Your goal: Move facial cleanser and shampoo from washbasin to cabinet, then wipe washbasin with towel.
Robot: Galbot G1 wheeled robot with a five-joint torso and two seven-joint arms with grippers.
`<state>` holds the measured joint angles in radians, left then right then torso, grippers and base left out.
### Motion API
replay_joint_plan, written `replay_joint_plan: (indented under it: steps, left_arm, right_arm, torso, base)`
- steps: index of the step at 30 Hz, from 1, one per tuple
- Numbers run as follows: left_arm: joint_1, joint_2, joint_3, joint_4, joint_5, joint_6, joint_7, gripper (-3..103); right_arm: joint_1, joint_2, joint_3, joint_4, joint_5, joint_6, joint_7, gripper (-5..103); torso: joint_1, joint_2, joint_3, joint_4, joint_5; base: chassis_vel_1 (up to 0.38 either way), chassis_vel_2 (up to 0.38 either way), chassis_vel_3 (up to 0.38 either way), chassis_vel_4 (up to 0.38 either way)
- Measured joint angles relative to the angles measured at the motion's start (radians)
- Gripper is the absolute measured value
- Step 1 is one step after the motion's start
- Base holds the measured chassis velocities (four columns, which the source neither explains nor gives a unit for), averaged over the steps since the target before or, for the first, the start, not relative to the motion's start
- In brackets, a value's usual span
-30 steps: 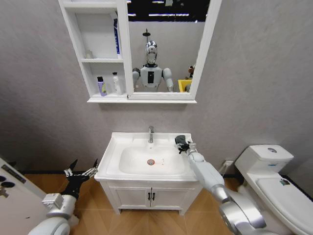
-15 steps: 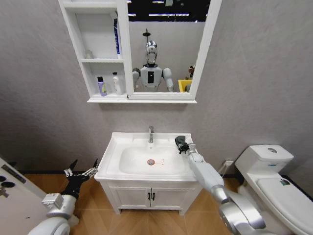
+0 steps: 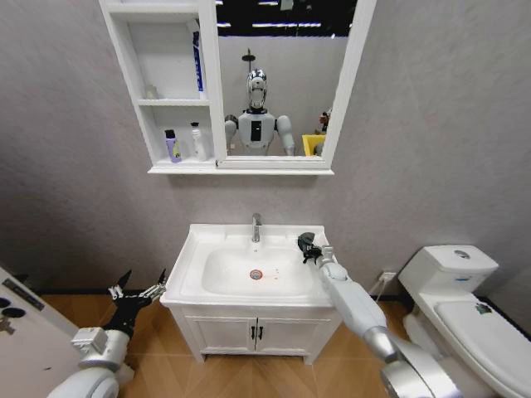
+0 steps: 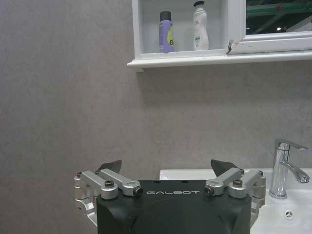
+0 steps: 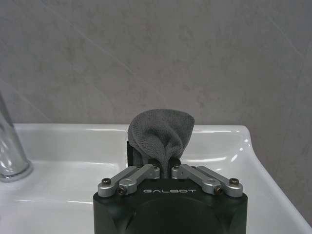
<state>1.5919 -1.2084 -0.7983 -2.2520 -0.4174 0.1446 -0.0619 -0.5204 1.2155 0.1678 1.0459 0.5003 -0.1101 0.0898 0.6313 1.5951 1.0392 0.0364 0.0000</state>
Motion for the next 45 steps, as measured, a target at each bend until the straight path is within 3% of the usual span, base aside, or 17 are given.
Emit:
replay_joint_plan:
  steps: [5, 7, 8, 11, 12, 15, 17, 25, 37, 45]
  left_arm:
    - [0.0, 0.0, 0.0, 0.0, 0.0, 0.0, 0.0, 100]
    - [0.0, 0.0, 0.0, 0.0, 0.0, 0.0, 0.0, 100]
    - [0.0, 0.0, 0.0, 0.0, 0.0, 0.0, 0.0, 100]
    - [0.0, 0.0, 0.0, 0.0, 0.0, 0.0, 0.0, 100]
    - [0.0, 0.0, 0.0, 0.0, 0.0, 0.0, 0.0, 100]
    - [0.0, 0.0, 0.0, 0.0, 0.0, 0.0, 0.0, 100]
    - [0.0, 0.0, 0.0, 0.0, 0.0, 0.0, 0.0, 100]
    - [0.0, 0.0, 0.0, 0.0, 0.0, 0.0, 0.0, 100]
    - [0.0, 0.0, 0.0, 0.0, 0.0, 0.0, 0.0, 100]
    - [0.0, 0.0, 0.0, 0.0, 0.0, 0.0, 0.0, 100]
  right_arm:
    - [-0.066, 0.0, -0.029, 0.195, 0.021, -0.063, 0.098, 5]
    - [-0.113, 0.005, -0.073, 0.309, 0.03, -0.12, 0.21, 5]
    - [-0.113, 0.005, -0.073, 0.309, 0.03, -0.12, 0.21, 5]
    - [-0.143, 0.01, -0.132, 0.38, 0.12, -0.209, 0.356, 5]
    - [-0.143, 0.01, -0.132, 0.38, 0.12, -0.209, 0.356, 5]
    - [-0.134, -0.001, -0.174, 0.37, 0.264, -0.268, 0.444, 5]
    - [-0.126, -0.006, -0.183, 0.358, 0.31, -0.281, 0.465, 5]
    - [-0.107, -0.001, -0.206, 0.276, 0.44, -0.312, 0.496, 5]
    - [-0.061, 0.024, -0.225, 0.112, 0.461, -0.302, 0.47, 5]
    - [-0.009, 0.068, -0.237, -0.033, 0.422, -0.268, 0.38, 5]
  torso:
    - [0.0, 0.0, 0.0, 0.0002, -0.0003]
    - [0.0, 0.0, 0.0, 0.0003, -0.0001]
    - [0.0, 0.0, 0.0, 0.0003, -0.0001]
    - [0.0, 0.0, 0.0, 0.0003, 0.0]
    - [0.0, 0.0, 0.0, 0.0003, 0.0]
    - [0.0, 0.0, 0.0, 0.0003, 0.0]
    - [0.0, 0.0, 0.0, 0.0002, -0.0002]
    - [0.0, 0.0, 0.0, 0.0001, 0.0]
    - [0.0, 0.0, 0.0, 0.0002, 0.0]
    - [0.0, 0.0, 0.0, 0.0006, -0.0002]
  base:
    - [0.0, 0.0, 0.0, 0.0]
    - [0.0, 0.0, 0.0, 0.0]
    - [0.0, 0.0, 0.0, 0.0]
    - [0.0, 0.0, 0.0, 0.0]
    - [0.0, 0.0, 0.0, 0.0]
    - [0.0, 0.0, 0.0, 0.0]
    - [0.0, 0.0, 0.0, 0.0]
    - [0.0, 0.0, 0.0, 0.0]
    - [0.0, 0.0, 0.0, 0.0]
    - [0.0, 0.0, 0.0, 0.0]
